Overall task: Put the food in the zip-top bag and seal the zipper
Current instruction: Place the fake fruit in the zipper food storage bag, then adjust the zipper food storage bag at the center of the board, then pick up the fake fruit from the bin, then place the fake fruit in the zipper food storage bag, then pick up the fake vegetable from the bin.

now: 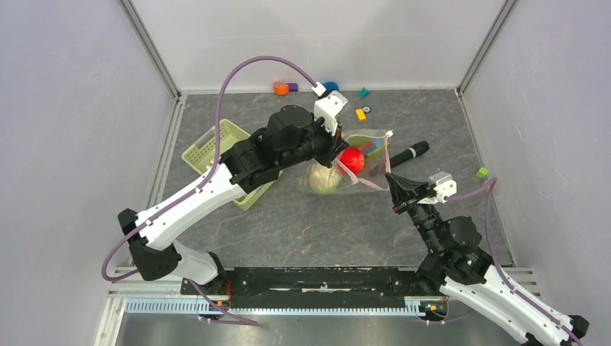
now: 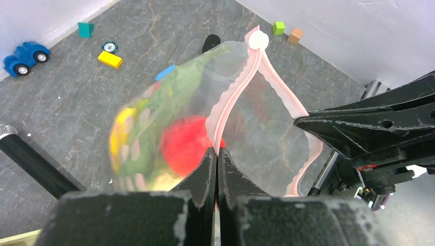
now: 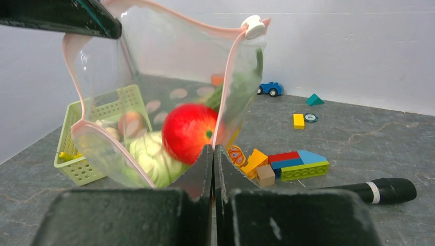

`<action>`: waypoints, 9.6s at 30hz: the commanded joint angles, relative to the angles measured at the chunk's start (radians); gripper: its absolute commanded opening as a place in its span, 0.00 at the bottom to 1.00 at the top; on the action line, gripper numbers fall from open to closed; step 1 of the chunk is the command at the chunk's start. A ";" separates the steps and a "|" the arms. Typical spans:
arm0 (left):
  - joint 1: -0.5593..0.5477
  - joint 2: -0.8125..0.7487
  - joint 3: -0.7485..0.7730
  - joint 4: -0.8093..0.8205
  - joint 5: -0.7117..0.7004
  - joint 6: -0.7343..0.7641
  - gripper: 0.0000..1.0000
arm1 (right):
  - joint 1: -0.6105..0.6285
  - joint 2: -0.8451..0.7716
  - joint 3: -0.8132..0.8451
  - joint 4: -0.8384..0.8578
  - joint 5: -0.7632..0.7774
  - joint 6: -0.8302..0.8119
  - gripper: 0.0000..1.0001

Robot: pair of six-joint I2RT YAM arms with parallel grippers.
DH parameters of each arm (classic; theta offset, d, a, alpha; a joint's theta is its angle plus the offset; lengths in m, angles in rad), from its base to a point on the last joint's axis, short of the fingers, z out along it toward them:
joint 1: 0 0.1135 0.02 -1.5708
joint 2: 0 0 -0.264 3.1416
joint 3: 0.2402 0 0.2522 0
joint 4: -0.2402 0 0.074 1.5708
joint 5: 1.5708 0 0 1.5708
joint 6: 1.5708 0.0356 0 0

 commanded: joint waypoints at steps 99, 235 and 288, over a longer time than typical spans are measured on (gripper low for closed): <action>0.842 0.356 -0.466 0.293 -0.128 -0.404 1.00 | 0.003 0.583 0.619 -0.370 -0.005 0.015 0.00; -0.090 -0.246 -0.813 0.654 -0.215 -0.436 0.58 | 0.079 0.486 0.136 0.391 -0.471 0.511 0.00; 0.484 -0.495 -0.776 0.023 -0.348 -0.520 1.00 | 0.080 0.440 0.280 0.057 -0.247 0.338 0.00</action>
